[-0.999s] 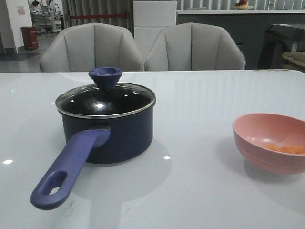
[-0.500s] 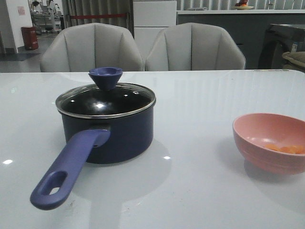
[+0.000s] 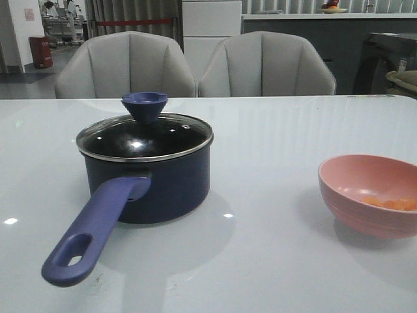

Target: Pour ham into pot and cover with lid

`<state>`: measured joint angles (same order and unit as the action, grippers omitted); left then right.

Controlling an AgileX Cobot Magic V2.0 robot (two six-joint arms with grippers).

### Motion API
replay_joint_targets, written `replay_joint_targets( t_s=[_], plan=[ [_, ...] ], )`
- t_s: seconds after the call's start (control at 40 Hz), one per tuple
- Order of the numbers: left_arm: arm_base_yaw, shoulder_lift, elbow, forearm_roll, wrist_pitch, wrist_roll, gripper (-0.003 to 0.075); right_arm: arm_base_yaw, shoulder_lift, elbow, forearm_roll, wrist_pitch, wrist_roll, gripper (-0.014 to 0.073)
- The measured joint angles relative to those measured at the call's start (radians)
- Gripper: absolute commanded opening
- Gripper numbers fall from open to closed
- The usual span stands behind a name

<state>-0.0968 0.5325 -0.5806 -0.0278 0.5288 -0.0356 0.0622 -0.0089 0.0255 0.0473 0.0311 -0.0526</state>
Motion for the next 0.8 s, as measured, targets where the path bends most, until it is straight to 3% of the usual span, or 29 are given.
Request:
replay_joint_targets(
  t_s=[0.25, 0.799],
  plan=[
    [-0.074, 0.307, -0.259, -0.008, 0.205, 0.000, 0.0631, 0.000, 0.000, 0.000, 0.000, 0.000, 0.000, 0.0190],
    [-0.343, 0.926, -0.782, -0.035, 0.424, -0.016, 0.0671, 0.000, 0.000, 0.000, 0.000, 0.000, 0.000, 0.0190]
  ],
)
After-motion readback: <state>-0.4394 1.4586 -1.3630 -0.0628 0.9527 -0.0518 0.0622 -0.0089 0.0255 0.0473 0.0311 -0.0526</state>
